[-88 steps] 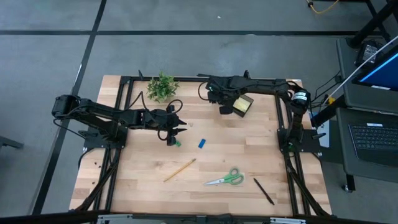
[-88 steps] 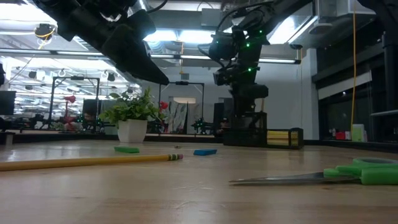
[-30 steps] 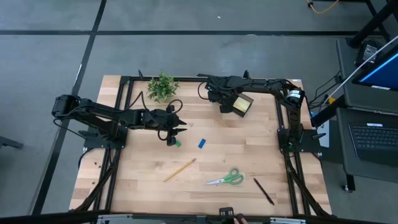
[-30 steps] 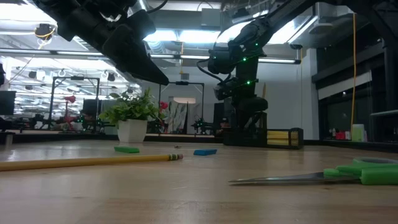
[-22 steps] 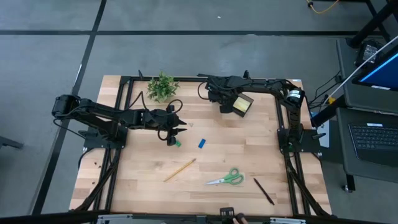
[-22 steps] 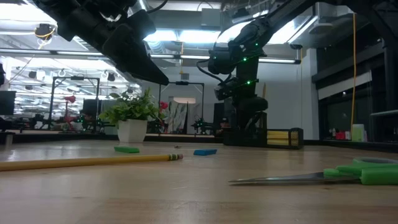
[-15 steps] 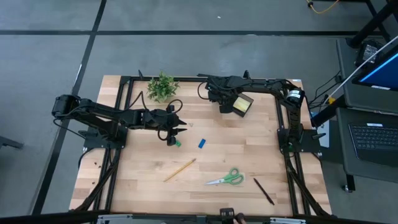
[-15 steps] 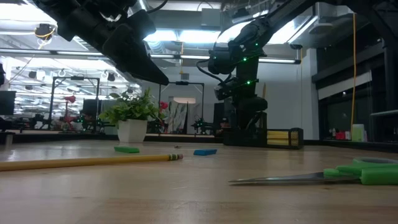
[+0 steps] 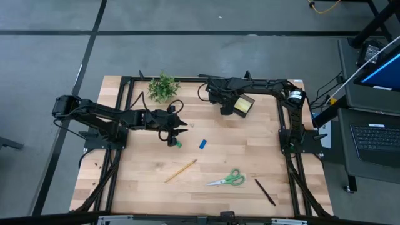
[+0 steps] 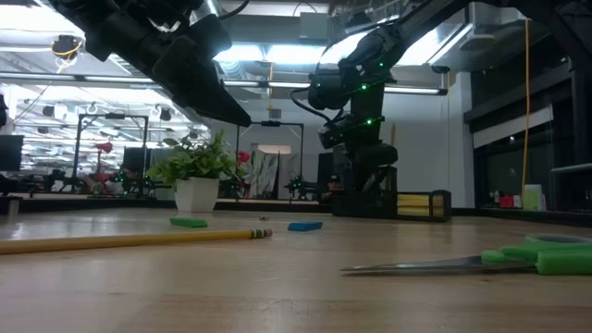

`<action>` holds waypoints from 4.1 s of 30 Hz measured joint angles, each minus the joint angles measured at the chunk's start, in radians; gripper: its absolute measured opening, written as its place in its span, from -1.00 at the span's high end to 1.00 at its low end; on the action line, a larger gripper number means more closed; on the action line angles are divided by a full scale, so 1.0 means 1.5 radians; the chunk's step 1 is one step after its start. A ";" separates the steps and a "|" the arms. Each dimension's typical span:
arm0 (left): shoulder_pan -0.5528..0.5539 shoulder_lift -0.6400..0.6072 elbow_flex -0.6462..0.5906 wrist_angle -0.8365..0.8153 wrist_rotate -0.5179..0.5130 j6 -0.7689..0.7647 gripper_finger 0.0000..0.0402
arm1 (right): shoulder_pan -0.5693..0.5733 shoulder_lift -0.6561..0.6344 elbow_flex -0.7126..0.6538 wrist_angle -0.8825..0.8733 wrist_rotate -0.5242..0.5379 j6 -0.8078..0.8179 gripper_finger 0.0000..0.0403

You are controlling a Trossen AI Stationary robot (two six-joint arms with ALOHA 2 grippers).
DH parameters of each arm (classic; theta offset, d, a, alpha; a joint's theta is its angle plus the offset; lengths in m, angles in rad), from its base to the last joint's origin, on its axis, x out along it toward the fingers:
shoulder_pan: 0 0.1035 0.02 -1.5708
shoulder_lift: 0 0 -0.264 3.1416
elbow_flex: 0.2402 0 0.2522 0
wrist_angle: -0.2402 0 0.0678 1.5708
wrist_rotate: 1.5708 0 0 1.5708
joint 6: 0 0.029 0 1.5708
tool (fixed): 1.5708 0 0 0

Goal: Pick and place office supplies into organizer
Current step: Put the green eraser into the black desk organizer

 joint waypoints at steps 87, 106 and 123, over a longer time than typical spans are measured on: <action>0.005 0.190 0.003 -0.162 0.167 0.215 0.06 | 0.352 -0.321 -0.432 0.728 -0.077 0.465 0.89; 0.021 0.188 0.002 -0.170 0.189 0.181 0.45 | 0.352 -0.320 -0.432 0.727 -0.076 0.443 0.96; 0.021 0.078 -0.002 -0.146 0.179 0.138 0.55 | 0.352 -0.320 -0.432 0.740 -0.076 0.456 0.88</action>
